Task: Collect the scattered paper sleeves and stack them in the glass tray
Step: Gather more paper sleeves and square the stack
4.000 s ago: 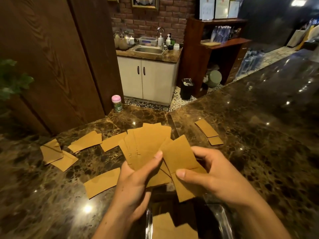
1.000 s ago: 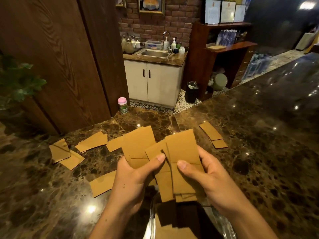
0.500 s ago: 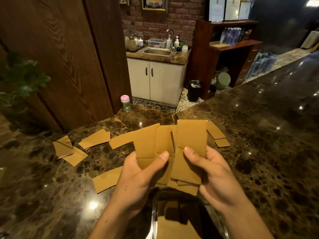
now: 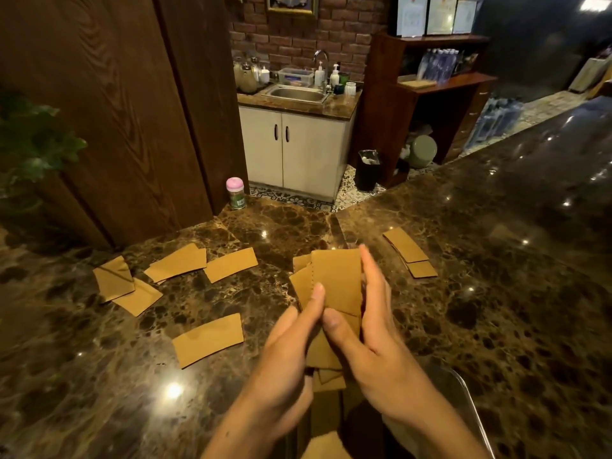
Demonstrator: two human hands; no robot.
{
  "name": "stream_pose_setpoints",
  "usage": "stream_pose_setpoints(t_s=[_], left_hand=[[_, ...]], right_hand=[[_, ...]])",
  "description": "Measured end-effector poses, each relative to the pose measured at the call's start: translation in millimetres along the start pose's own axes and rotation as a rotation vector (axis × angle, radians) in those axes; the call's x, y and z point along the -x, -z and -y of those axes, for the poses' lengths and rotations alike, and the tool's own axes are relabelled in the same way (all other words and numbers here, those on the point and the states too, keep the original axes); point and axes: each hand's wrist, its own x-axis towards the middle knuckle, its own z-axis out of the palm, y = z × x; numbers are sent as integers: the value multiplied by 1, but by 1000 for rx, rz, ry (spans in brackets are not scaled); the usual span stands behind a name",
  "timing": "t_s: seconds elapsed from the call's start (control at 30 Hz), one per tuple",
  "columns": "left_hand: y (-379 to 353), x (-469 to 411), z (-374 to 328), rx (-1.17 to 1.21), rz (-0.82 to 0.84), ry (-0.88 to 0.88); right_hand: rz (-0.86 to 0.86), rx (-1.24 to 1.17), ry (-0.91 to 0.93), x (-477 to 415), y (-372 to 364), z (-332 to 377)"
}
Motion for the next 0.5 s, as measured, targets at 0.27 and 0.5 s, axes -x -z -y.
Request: stream_pose_setpoints(t_s=[0.27, 0.5], left_hand=[[18, 4, 23, -77, 26, 6], [54, -30, 48, -138, 33, -74]], right_hand=[[75, 278, 311, 26, 12, -11], [127, 382, 207, 46, 16, -23]])
